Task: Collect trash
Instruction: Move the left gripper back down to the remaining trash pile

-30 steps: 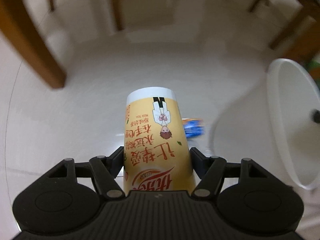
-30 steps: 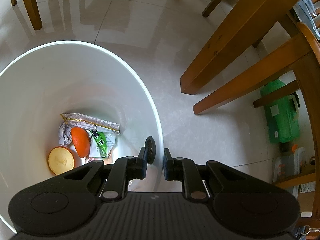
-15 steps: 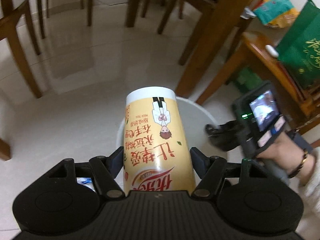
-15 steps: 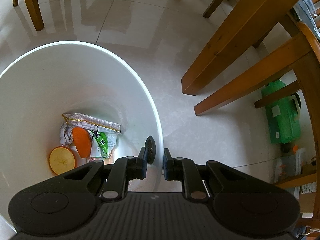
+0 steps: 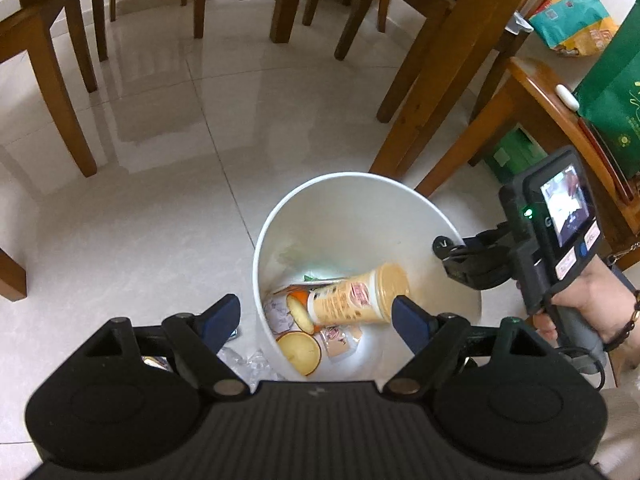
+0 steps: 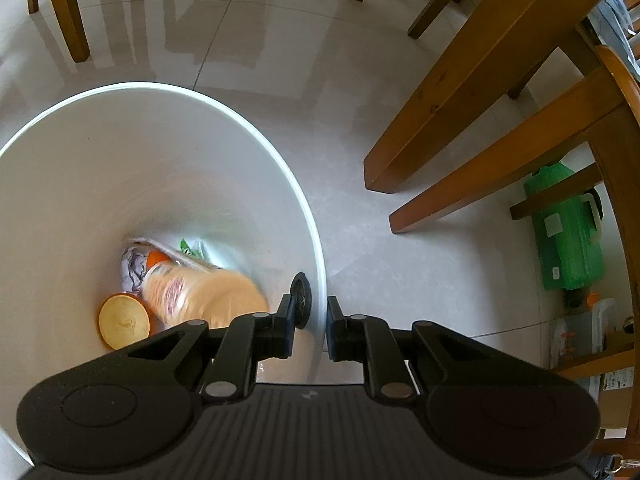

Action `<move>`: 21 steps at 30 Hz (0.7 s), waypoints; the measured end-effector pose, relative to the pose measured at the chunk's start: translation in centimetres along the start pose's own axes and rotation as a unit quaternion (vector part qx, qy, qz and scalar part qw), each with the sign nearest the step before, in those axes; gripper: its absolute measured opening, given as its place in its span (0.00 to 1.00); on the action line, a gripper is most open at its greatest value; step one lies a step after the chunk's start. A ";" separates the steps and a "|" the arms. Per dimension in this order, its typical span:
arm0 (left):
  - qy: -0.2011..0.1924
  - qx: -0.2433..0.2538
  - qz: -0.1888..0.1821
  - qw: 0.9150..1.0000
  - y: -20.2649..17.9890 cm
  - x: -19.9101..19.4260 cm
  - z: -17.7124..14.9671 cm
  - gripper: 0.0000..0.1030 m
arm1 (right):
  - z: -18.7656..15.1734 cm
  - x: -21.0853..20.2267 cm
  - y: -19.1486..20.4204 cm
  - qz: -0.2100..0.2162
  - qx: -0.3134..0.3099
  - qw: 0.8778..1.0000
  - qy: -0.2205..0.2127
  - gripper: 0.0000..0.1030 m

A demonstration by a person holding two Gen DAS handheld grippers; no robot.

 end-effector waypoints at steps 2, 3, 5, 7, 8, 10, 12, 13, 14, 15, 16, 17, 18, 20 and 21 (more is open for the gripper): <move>0.000 0.001 0.005 1.000 0.3 0.0 -0.4 0.80 | 0.0 0.0 0.0 -0.001 0.000 1.000 0.000 0.18; 0.000 0.004 0.010 1.000 0.5 0.0 -0.5 0.80 | 0.1 0.0 0.0 -0.002 0.000 1.000 0.000 0.18; 0.000 0.011 0.022 1.000 0.9 0.0 -1.0 0.81 | 0.1 0.1 -0.1 -0.003 -0.001 1.000 0.000 0.18; 0.000 0.013 0.030 0.999 1.4 0.1 -1.4 0.81 | 0.1 0.1 -0.1 -0.003 -0.002 1.000 -0.001 0.18; 0.000 0.014 0.033 0.999 1.7 0.2 -1.6 0.82 | 0.1 0.1 -0.1 -0.004 -0.003 1.000 -0.001 0.18; 0.001 0.016 0.044 0.999 2.4 0.3 -2.4 0.82 | 0.1 0.1 0.0 -0.004 -0.003 1.000 -0.002 0.18; 0.004 0.011 0.055 0.998 3.4 0.6 -3.3 0.84 | 0.1 0.1 0.0 -0.004 -0.004 1.000 -0.002 0.18; 0.007 0.005 0.057 0.998 3.9 0.8 -3.7 0.84 | 0.1 0.2 -0.1 -0.003 -0.005 1.000 -0.003 0.18; 0.009 -0.001 0.060 0.998 4.4 1.1 -4.3 0.84 | 0.1 0.1 0.0 -0.003 -0.005 1.000 -0.003 0.18; 0.012 -0.008 0.064 0.998 5.0 1.3 -4.8 0.84 | 0.1 0.1 0.0 -0.003 -0.005 1.000 -0.004 0.18; 0.014 -0.018 0.069 0.997 5.8 1.5 -5.4 0.84 | 0.0 0.1 0.0 -0.002 -0.005 1.000 -0.004 0.18; 0.015 -0.027 0.071 0.997 6.4 1.8 -5.9 0.84 | 0.0 0.1 0.0 -0.003 -0.005 1.000 -0.004 0.18; 0.017 -0.037 0.072 0.997 7.0 2.1 -6.4 0.84 | 0.0 0.1 0.0 -0.003 -0.006 1.000 -0.004 0.18; 0.021 -0.061 0.076 0.995 8.5 2.9 -7.5 0.84 | 0.0 0.1 0.0 -0.003 -0.006 1.000 -0.004 0.18; 0.024 -0.071 0.080 0.994 9.2 3.3 -8.0 0.84 | 0.0 0.1 0.0 -0.003 -0.005 1.000 -0.004 0.18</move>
Point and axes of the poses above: each gripper's, at about its wrist camera, not at the fingertips, and x roughly the way its jaws point, y to its left, z to its top, the point moved 10 cm from there along x, roughly the way its jaws point, and after that the axes turned 9 degrees about -z, right-handed, at the moved point
